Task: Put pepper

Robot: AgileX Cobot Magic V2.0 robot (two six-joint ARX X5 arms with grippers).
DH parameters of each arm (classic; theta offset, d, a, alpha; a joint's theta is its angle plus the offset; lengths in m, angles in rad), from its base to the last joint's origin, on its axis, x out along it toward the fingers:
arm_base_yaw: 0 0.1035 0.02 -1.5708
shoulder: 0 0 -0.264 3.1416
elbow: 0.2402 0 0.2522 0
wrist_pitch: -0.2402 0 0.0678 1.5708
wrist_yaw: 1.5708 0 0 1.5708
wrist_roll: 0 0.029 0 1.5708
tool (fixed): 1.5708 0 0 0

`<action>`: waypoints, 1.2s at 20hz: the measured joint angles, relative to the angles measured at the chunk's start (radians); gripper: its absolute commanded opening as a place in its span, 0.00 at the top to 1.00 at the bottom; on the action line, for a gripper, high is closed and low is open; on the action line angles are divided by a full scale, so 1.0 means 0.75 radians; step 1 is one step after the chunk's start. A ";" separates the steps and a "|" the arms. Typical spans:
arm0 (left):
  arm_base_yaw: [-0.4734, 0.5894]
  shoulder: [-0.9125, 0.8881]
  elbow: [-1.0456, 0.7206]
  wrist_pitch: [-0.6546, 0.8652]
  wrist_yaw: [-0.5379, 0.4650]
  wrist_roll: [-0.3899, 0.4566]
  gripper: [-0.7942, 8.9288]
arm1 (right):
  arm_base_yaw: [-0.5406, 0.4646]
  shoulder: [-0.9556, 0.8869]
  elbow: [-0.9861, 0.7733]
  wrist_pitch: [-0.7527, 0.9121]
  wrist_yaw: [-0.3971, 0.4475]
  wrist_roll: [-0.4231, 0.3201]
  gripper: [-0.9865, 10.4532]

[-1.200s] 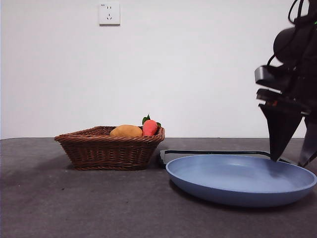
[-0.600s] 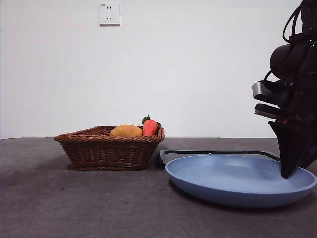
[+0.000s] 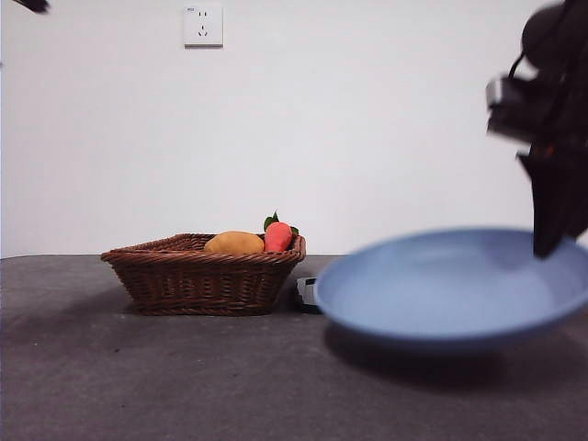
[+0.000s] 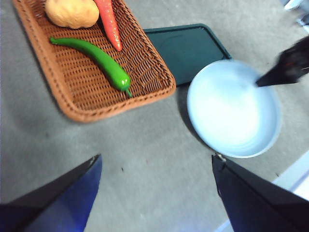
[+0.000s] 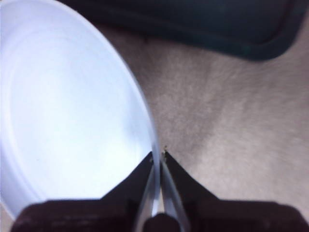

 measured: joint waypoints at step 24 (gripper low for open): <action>-0.403 1.276 0.658 0.363 -0.602 -0.106 0.51 | -0.013 -0.711 0.000 -0.123 -0.061 0.135 0.91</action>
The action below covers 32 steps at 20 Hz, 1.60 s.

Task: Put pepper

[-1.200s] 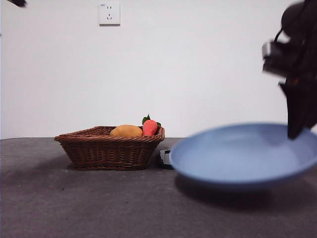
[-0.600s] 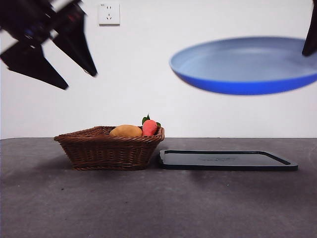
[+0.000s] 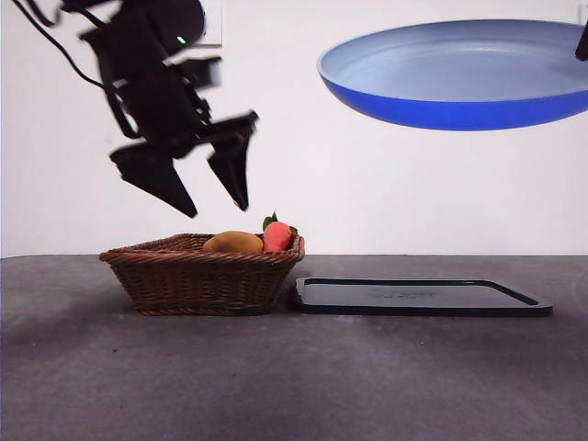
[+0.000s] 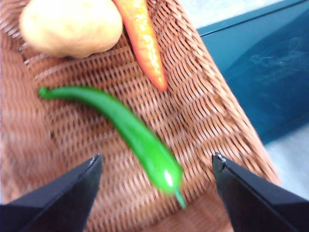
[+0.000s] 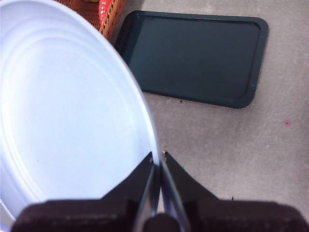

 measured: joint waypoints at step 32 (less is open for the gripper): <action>-0.030 0.141 0.135 -0.193 -0.065 -0.244 0.82 | 0.000 -0.003 0.000 0.025 0.000 -0.011 0.91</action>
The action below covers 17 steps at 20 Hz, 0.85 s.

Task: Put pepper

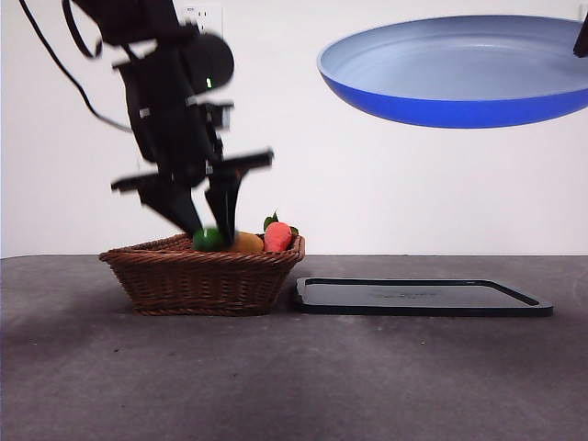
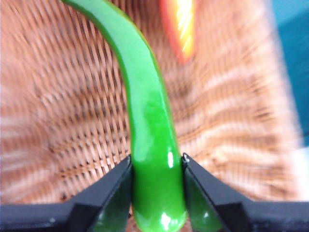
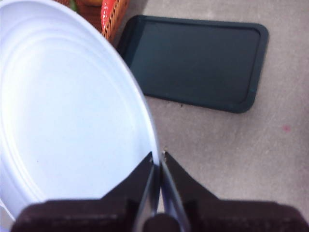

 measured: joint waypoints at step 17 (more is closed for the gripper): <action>-0.475 -0.380 0.001 -0.095 0.199 0.134 0.82 | -0.018 0.582 0.000 0.243 -0.108 0.191 0.91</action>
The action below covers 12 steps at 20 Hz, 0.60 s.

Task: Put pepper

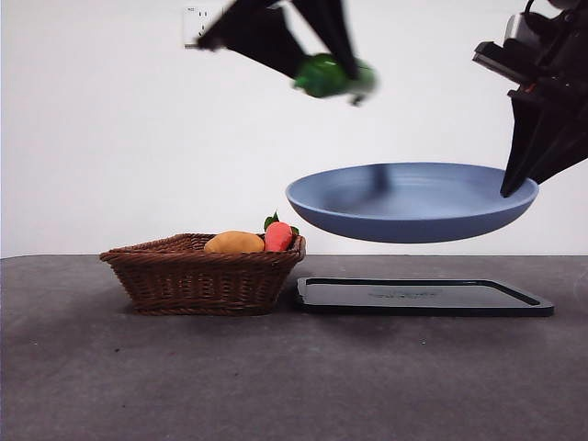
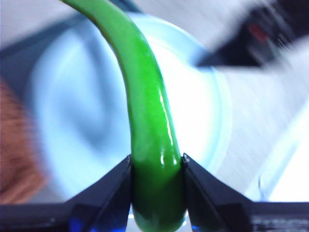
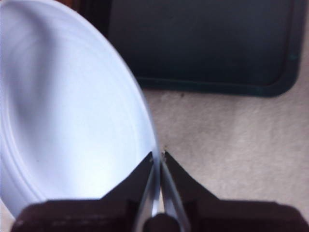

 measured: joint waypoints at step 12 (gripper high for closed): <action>-0.089 0.296 0.000 0.132 -0.168 0.207 0.79 | -0.040 0.001 0.000 -0.057 -0.053 0.055 0.91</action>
